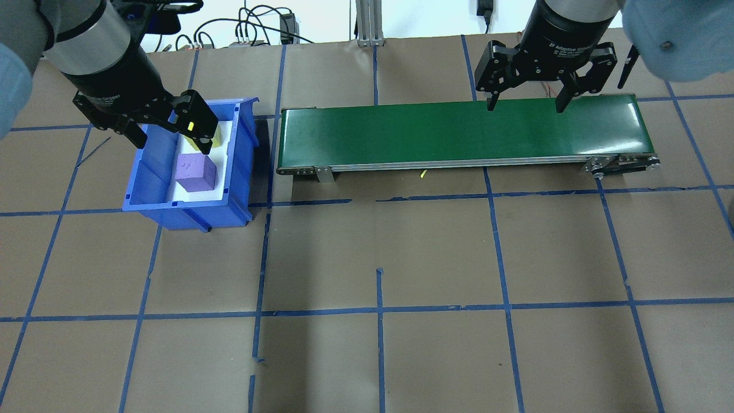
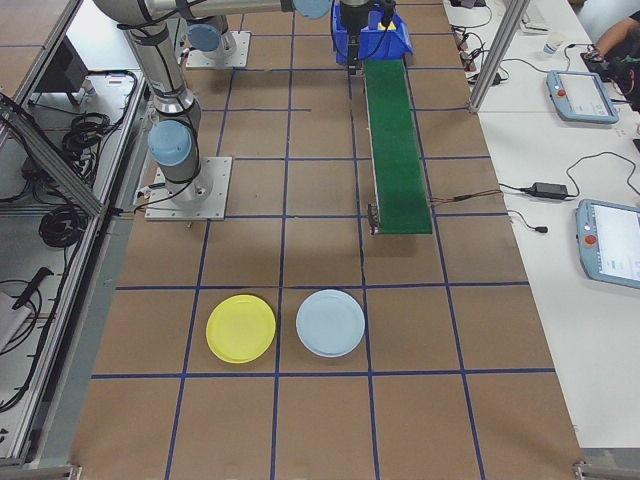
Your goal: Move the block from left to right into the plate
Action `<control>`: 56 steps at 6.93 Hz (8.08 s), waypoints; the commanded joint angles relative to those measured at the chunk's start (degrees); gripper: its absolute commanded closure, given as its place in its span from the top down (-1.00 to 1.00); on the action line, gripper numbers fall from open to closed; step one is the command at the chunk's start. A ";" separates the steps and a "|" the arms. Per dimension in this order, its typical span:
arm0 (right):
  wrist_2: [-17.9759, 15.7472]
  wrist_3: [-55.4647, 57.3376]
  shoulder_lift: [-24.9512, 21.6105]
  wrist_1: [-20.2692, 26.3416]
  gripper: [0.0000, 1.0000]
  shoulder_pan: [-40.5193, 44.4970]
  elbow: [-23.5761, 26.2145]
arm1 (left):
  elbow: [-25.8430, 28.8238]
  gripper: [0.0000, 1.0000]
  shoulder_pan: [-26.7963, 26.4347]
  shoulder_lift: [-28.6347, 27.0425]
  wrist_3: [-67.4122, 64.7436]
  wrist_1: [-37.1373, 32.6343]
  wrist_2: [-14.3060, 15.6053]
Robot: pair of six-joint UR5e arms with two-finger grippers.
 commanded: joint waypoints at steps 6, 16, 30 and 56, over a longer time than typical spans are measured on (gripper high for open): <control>-0.26 0.00 0.00 0.00 1.00 -0.04 0.00 | -0.91 1.00 7.64 -7.93 7.70 3.77 0.40; -0.35 0.00 0.00 0.00 1.00 -0.04 0.00 | -3.62 0.90 10.39 -30.13 8.85 28.32 -0.13; -0.18 -0.09 0.08 0.00 1.00 -0.04 0.00 | 5.51 -0.28 -7.97 -30.02 -12.41 30.85 -5.40; 9.00 -26.48 13.32 -4.83 1.00 -25.53 -8.94 | 6.12 -0.43 11.18 -30.79 -7.41 29.78 -4.78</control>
